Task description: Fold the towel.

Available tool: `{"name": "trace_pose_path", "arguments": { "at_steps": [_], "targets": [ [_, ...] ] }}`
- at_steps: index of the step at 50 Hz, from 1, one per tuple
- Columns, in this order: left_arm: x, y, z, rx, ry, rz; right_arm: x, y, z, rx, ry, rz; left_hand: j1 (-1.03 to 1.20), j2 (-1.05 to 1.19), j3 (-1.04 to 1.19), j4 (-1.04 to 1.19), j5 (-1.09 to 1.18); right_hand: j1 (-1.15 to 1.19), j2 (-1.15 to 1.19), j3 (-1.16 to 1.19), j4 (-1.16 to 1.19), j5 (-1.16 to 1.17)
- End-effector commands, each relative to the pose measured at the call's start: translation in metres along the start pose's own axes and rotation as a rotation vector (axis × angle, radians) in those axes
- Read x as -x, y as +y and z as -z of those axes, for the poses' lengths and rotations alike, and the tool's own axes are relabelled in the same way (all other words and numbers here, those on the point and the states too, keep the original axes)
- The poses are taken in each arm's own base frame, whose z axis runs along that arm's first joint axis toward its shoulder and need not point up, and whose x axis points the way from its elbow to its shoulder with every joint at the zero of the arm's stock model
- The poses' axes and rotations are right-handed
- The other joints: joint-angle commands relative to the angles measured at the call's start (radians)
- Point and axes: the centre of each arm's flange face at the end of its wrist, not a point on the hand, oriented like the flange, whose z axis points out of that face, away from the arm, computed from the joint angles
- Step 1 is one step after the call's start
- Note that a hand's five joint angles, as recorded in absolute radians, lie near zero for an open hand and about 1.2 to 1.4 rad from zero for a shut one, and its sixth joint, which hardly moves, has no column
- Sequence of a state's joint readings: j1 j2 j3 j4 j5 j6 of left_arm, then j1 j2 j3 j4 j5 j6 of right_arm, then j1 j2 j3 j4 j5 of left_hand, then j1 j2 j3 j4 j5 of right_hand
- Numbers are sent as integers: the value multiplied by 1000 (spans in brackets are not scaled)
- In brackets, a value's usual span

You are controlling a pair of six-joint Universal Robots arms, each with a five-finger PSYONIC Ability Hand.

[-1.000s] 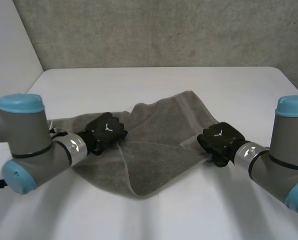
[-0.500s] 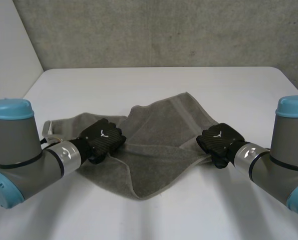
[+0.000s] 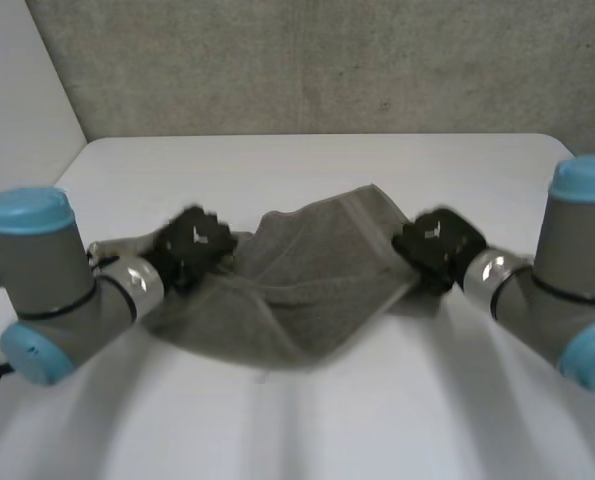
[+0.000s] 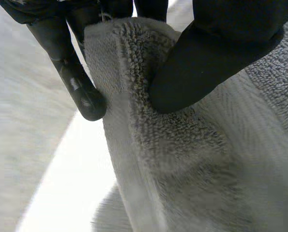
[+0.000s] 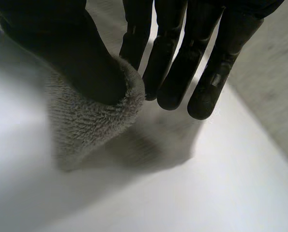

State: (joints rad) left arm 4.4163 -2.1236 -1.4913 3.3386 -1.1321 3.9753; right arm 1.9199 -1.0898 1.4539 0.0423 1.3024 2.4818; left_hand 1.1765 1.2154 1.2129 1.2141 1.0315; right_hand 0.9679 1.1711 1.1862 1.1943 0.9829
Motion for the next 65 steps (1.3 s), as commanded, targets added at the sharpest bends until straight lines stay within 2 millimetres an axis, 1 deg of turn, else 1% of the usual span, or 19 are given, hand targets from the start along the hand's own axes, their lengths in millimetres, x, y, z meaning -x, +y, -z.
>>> {"name": "trace_pose_path", "arguments": {
  "at_steps": [1,4,6,7,9,13,18,20,21,25,26,28,33,39,48,50,51,56,65],
  "targets": [
    [97,-52,-29,-286,-337,-90,-76,-99,-25,-382,360,80,220,181,183,182,190,428,225,210,202,239],
    [121,-67,-29,-378,-430,-79,-94,-122,-21,-488,460,68,220,181,183,182,190,428,225,210,202,239],
    [164,-92,-20,-544,-620,7,-125,-158,-3,-676,644,46,220,181,183,182,190,428,225,210,202,239],
    [164,-92,-20,-545,-621,8,-125,-158,-3,-677,645,46,220,181,183,182,190,428,225,210,202,239],
    [213,-113,14,-700,-814,108,-140,-182,21,-804,758,47,220,181,183,182,190,428,225,210,202,239],
    [232,-111,36,-739,-868,206,-136,-179,25,-788,747,41,220,181,183,182,190,428,225,210,202,239],
    [210,-80,30,-630,-770,293,-112,-146,10,-619,619,23,220,181,183,182,190,428,225,210,202,239],
    [176,-57,21,-529,-658,340,-88,-115,1,-464,480,4,220,181,183,182,190,428,225,210,202,239],
    [175,-57,21,-529,-658,340,-88,-115,1,-463,480,4,220,181,183,182,190,428,225,210,202,239],
    [120,-24,15,-383,-486,399,-43,-58,-8,-200,261,-45,220,181,183,182,190,428,225,210,202,239],
    [119,-24,15,-382,-486,399,-43,-58,-8,-199,260,-45,220,181,183,182,190,428,225,210,202,239],
    [85,-3,17,-286,-399,427,-13,-21,-6,-19,127,-82,220,181,183,182,190,428,225,210,202,239],
    [50,19,25,-162,-321,415,16,14,5,167,-7,-97,220,181,183,182,190,428,225,210,202,239],
    [32,33,36,-35,-265,389,23,21,16,191,-43,-100,220,181,183,182,190,428,225,210,202,239],
    [36,28,50,25,-252,392,26,18,25,156,-62,-126,220,181,183,182,190,359,156,141,133,169],
    [39,25,53,22,-258,391,24,20,25,153,-49,-149,220,181,183,182,190,-196,-400,-415,-423,-386],
    [43,20,56,13,-268,384,24,20,25,153,-49,-149,220,181,183,182,190,-199,-402,-417,-425,-388],
    [52,7,64,-19,-297,366,-22,30,31,144,76,-279,220,181,183,182,190,-296,-499,-514,-522,-485],
    [57,-1,74,-26,-313,367,-60,48,38,145,81,-343,220,181,183,182,190,-428,-631,-646,-654,-617]
  ]
}}
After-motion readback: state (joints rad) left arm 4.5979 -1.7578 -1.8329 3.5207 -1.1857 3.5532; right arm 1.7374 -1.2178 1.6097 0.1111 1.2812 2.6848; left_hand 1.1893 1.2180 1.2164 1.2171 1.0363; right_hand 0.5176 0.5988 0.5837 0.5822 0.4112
